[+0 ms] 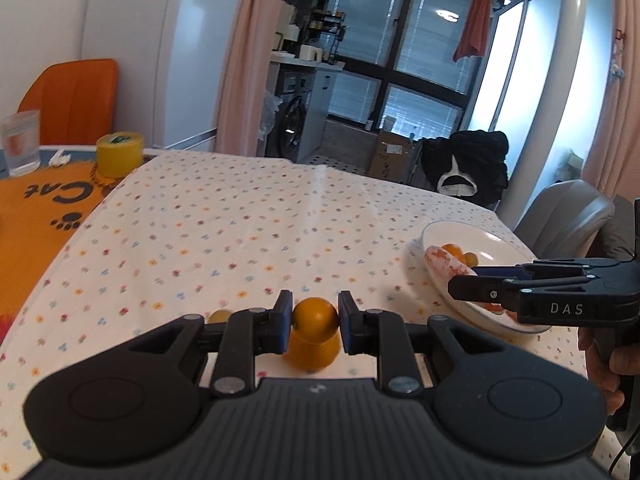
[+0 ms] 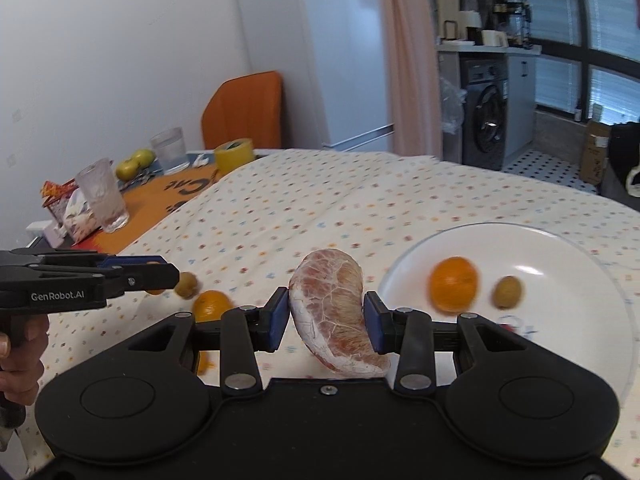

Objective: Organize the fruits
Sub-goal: 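Carry the orange and the pomelo segment over the white plate with both tools, then open the left tool to drop the orange while right releases the pomelo segment onto the plate, then grasp a dark red plum with the right tool while left approaches a small orange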

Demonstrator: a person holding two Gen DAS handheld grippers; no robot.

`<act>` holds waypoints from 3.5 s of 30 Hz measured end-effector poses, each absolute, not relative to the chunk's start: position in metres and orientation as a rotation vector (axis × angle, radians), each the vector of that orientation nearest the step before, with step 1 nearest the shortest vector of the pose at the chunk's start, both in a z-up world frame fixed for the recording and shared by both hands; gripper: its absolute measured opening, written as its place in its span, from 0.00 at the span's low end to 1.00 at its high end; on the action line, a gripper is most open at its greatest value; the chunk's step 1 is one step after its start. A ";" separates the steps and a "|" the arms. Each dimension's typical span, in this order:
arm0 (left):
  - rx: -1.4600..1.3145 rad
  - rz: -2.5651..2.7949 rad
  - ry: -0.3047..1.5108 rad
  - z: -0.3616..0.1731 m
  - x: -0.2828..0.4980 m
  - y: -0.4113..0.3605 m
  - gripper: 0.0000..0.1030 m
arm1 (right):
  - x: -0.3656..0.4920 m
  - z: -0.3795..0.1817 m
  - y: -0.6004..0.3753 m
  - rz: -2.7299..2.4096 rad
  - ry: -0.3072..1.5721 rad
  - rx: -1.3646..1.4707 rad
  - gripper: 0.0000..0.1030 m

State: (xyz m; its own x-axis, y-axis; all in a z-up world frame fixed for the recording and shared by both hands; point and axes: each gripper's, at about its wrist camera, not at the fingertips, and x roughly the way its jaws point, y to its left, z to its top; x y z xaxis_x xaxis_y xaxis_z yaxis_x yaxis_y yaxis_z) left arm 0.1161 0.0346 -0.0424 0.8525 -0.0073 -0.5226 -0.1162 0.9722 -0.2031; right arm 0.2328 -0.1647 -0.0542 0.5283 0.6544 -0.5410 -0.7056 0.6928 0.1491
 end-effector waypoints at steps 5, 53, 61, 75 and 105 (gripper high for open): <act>-0.205 0.016 0.530 -0.033 0.128 0.017 0.22 | 0.237 -0.051 -0.191 0.763 0.594 -0.079 0.37; -0.107 -0.150 0.587 -0.042 0.204 -0.078 0.22 | 0.287 -0.074 -0.287 0.554 0.615 -0.011 0.37; -0.104 -0.165 0.606 -0.048 0.218 -0.084 0.22 | 0.296 -0.073 -0.288 0.556 0.613 -0.007 0.37; -0.109 -0.108 0.628 -0.049 0.219 -0.071 0.34 | 0.305 -0.067 -0.279 0.554 0.604 0.011 0.39; -0.145 0.076 0.586 -0.038 0.157 -0.013 0.82 | 0.265 -0.062 -0.257 0.631 0.603 0.041 0.60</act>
State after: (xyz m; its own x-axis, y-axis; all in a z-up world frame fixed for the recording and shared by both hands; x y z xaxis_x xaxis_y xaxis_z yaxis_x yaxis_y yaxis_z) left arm 0.1568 -0.0129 -0.0380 0.8307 0.0305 -0.5559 -0.1130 0.9869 -0.1148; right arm 0.2646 -0.2565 -0.0618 0.6428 0.5654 -0.5169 -0.5419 0.8125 0.2148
